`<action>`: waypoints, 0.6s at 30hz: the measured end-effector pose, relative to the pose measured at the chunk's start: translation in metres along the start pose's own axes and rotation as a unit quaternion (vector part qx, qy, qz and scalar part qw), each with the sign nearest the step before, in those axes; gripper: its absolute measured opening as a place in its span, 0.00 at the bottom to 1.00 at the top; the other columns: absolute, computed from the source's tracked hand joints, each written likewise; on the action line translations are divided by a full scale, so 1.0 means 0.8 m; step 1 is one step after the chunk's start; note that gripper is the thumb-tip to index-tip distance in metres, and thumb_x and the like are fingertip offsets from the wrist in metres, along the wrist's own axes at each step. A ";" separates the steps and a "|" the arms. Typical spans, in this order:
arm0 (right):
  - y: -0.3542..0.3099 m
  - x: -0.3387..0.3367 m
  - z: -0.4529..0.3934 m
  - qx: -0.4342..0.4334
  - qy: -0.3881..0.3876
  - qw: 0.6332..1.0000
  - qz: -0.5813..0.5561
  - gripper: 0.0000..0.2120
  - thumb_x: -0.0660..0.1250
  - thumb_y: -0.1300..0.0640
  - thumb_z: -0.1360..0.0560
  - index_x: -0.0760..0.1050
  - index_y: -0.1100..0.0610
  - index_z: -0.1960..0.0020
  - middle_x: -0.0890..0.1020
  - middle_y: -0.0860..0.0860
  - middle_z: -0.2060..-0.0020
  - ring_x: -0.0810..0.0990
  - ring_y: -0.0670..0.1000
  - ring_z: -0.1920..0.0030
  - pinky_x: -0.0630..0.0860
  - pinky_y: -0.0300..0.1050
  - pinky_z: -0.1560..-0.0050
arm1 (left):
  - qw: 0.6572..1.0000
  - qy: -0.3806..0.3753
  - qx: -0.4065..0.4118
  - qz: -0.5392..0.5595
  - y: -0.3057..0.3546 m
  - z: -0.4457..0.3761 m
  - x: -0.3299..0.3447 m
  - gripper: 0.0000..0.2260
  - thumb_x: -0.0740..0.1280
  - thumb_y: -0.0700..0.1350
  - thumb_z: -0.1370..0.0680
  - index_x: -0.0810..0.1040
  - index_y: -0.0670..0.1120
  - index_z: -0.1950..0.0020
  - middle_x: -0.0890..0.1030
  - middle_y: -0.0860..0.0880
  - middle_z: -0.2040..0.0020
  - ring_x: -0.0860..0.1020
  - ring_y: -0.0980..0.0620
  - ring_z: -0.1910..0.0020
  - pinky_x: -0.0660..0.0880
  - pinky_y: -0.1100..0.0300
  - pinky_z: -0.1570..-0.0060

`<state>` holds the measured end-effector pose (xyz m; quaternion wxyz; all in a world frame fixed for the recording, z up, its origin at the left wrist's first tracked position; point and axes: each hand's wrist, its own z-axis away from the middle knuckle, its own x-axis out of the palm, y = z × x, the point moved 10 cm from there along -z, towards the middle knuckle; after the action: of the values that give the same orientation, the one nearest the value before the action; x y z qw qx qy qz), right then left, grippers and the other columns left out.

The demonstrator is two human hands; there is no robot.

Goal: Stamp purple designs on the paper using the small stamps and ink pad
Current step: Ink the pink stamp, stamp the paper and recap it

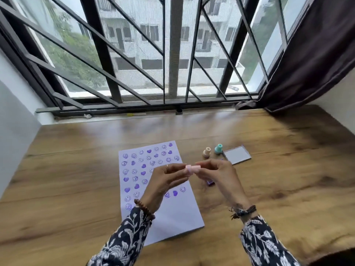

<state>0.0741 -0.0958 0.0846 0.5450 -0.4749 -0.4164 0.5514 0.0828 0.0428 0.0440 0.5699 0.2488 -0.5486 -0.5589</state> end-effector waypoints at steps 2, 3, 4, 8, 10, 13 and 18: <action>-0.001 -0.009 -0.006 0.002 -0.005 1.000 -0.009 0.05 0.77 0.60 0.37 0.84 0.58 0.61 0.85 0.50 0.70 0.81 0.44 0.68 0.76 0.30 0.68 | 0.999 0.013 0.012 -0.026 0.003 -0.007 0.004 0.11 0.74 0.43 0.32 0.83 0.42 0.51 0.86 0.48 0.57 0.83 0.54 0.54 0.77 0.70 0.57; 0.000 -0.014 -0.009 0.002 -0.006 1.000 -0.002 0.05 0.77 0.60 0.37 0.84 0.58 0.61 0.85 0.52 0.68 0.81 0.45 0.66 0.77 0.31 0.65 | 0.999 0.018 0.014 -0.038 0.003 -0.011 0.006 0.10 0.73 0.41 0.31 0.82 0.43 0.51 0.86 0.47 0.57 0.83 0.54 0.54 0.78 0.69 0.57; 0.001 -0.019 -0.012 0.001 -0.006 1.000 0.013 0.05 0.77 0.60 0.37 0.84 0.57 0.61 0.85 0.53 0.67 0.81 0.45 0.65 0.78 0.32 0.64 | 0.998 0.018 0.016 -0.062 0.003 -0.016 0.010 0.09 0.73 0.40 0.31 0.82 0.43 0.51 0.86 0.46 0.56 0.83 0.54 0.54 0.78 0.69 0.57; 0.006 -0.037 -0.030 -0.028 -0.011 0.995 0.098 0.05 0.75 0.61 0.34 0.84 0.54 0.60 0.84 0.40 0.72 0.80 0.34 0.67 0.74 0.25 0.63 | 0.973 -0.011 0.035 -0.228 0.001 -0.038 0.036 0.12 0.72 0.36 0.30 0.81 0.43 0.48 0.85 0.44 0.53 0.82 0.57 0.54 0.76 0.70 0.56; 0.010 -0.054 -0.045 -0.038 0.011 0.990 0.135 0.10 0.74 0.59 0.33 0.83 0.55 0.52 0.85 0.41 0.66 0.82 0.38 0.61 0.79 0.34 0.54 | 0.963 0.013 0.049 -0.263 0.002 -0.052 0.040 0.10 0.72 0.37 0.30 0.82 0.45 0.50 0.85 0.46 0.54 0.82 0.55 0.54 0.76 0.70 0.53; 0.023 -0.102 -0.068 -0.036 0.076 0.983 0.165 0.10 0.71 0.60 0.29 0.82 0.58 0.49 0.84 0.50 0.60 0.82 0.48 0.58 0.80 0.52 0.47 | 0.955 0.119 0.066 -0.263 -0.003 -0.070 0.026 0.06 0.72 0.40 0.30 0.79 0.49 0.57 0.84 0.51 0.58 0.80 0.65 0.60 0.72 0.77 0.61; 0.064 -0.200 -0.091 0.005 0.205 0.954 0.219 0.05 0.67 0.62 0.27 0.82 0.59 0.55 0.86 0.57 0.58 0.83 0.56 0.55 0.79 0.53 0.48 | 0.898 0.235 0.100 -0.359 -0.020 -0.091 0.009 0.09 0.73 0.41 0.31 0.75 0.49 0.57 0.80 0.47 0.55 0.77 0.53 0.52 0.70 0.68 0.55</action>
<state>0.1276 -0.2622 0.0309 0.4868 -0.6545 -0.1788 0.5501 0.1414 0.0084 0.0117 0.4153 0.6085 -0.3251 -0.5930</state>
